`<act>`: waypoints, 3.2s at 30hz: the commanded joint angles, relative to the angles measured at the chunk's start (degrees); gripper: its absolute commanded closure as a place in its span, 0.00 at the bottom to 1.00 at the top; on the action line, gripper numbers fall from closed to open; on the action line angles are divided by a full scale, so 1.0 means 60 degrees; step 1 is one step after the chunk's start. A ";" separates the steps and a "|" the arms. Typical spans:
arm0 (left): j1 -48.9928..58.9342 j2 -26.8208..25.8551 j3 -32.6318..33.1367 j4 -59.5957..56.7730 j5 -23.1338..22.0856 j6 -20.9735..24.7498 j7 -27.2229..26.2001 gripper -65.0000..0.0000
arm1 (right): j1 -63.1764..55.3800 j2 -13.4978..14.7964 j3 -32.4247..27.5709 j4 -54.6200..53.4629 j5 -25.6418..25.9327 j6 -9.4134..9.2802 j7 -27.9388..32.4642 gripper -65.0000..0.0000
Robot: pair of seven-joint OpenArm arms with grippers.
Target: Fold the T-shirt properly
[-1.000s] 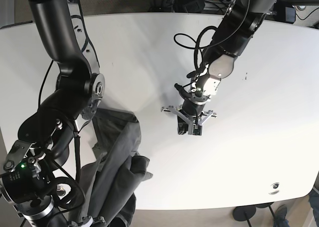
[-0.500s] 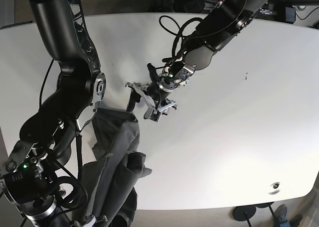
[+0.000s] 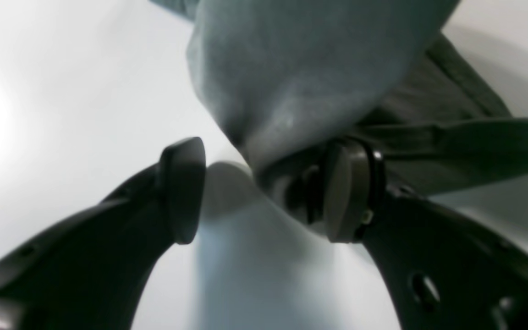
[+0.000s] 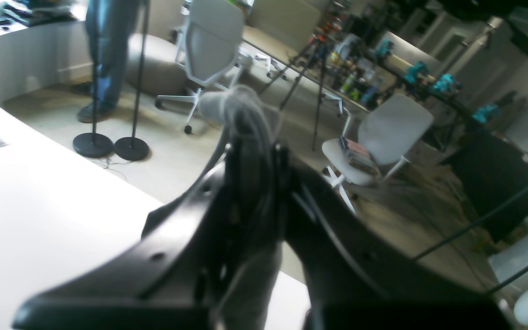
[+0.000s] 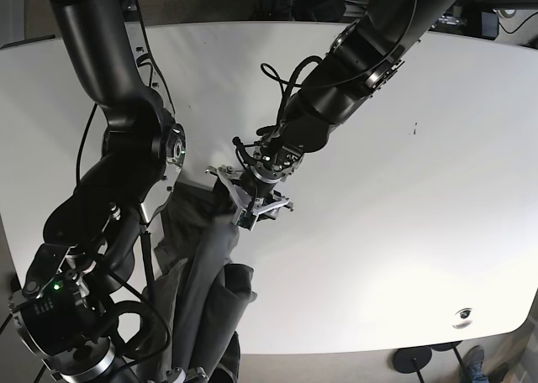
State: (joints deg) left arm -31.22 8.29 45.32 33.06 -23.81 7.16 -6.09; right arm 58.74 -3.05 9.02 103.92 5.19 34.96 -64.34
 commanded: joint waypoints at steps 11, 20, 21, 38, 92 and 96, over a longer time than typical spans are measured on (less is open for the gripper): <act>-0.0152 -0.0936 -0.1993 0.0871 -0.0024 0.0309 0.0143 1.00 | 0.0312 0.0061 0.0497 0.0109 0.0065 -0.0017 0.0327 0.97; 0.1724 -0.3544 -0.4572 0.6278 -0.0038 0.0309 0.2179 1.00 | -0.1079 0.1058 0.0556 -0.0008 0.0065 -0.0017 0.0972 0.97; 0.1812 -0.3778 -0.4909 0.6747 -0.0038 0.0309 0.2399 1.00 | -0.1285 0.1058 0.0556 -0.0228 0.0065 -0.0017 0.1235 0.97; -0.1910 -0.6152 -0.8088 0.9369 -0.0038 -0.2299 0.6590 1.00 | 0.0225 0.1526 0.0541 -0.3701 0.0168 -0.1145 0.3697 0.97; 0.8947 -0.4408 -1.1634 1.3501 -0.0038 -0.4673 0.6619 0.53 | -0.8567 0.1365 0.2285 -0.3232 0.0695 -0.1145 0.3170 0.13; 0.9314 -0.4525 -1.1487 1.3516 -0.0038 -0.4673 0.6619 0.53 | -0.7819 0.1277 0.2739 -0.4433 0.0695 -0.1145 0.3213 0.14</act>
State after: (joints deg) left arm 24.51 -18.44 -23.11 113.10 -23.59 -20.88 34.59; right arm 10.55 4.12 25.47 76.27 8.73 28.03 -46.28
